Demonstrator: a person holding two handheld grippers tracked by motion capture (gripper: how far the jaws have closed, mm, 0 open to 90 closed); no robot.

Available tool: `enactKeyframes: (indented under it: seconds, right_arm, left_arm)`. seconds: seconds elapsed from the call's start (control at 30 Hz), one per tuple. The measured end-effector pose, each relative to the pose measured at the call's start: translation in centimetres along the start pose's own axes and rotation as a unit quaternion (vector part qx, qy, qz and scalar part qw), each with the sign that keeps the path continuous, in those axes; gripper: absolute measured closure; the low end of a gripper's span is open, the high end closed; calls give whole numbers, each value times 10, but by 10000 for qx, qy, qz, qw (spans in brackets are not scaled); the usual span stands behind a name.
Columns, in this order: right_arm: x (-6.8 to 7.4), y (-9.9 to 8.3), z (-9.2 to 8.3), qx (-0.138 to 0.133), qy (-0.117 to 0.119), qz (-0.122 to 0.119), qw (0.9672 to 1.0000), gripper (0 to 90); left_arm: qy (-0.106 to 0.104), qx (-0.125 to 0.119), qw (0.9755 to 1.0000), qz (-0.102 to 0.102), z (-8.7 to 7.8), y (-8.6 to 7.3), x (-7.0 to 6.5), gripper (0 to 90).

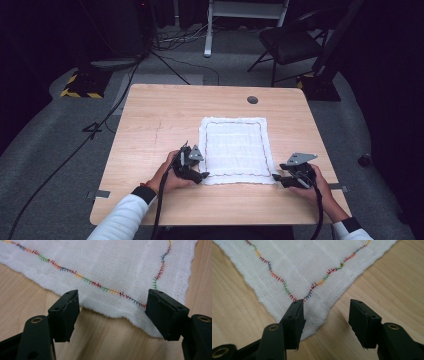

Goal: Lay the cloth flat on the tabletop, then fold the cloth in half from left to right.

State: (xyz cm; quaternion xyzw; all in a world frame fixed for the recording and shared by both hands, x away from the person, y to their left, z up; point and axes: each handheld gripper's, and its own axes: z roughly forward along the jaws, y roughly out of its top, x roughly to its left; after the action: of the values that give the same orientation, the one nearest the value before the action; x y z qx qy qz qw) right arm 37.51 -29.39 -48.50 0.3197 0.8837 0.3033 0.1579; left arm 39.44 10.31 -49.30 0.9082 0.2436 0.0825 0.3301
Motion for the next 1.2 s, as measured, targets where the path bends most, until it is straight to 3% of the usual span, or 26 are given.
enactKeyframes:
  seconds: [0.33, 0.47, 0.6, 0.7, 0.9, 1.2]
  right_arm:
    - [14, -16, -14, -10, 85, 56, 9999, 453]
    - [17, -16, -16, 13, 41, -53, 10000, 401]
    - [18, -12, -20, -218, 97, -25, 9997, 387]
    - [22, -7, -20, -327, 99, -119, 9993, 386]
    - [28, 7, -19, -529, 192, -274, 9980, 392]
    - [40, 37, -5, -779, 396, -489, 9950, 411]
  left_arm:
    - [-192, -42, 9998, 16, -8, -13, -19, 272]
    - [-183, -104, 9997, -139, -10, -16, -19, 219]
    - [-125, -271, 9991, -286, -19, -16, -11, 214]
    - [-62, -264, 9993, -265, -21, -15, -6, 207]
    - [190, -330, 9982, -465, -25, -13, 14, 196]
    - [591, -518, 9956, -510, -25, 7, 44, 204]
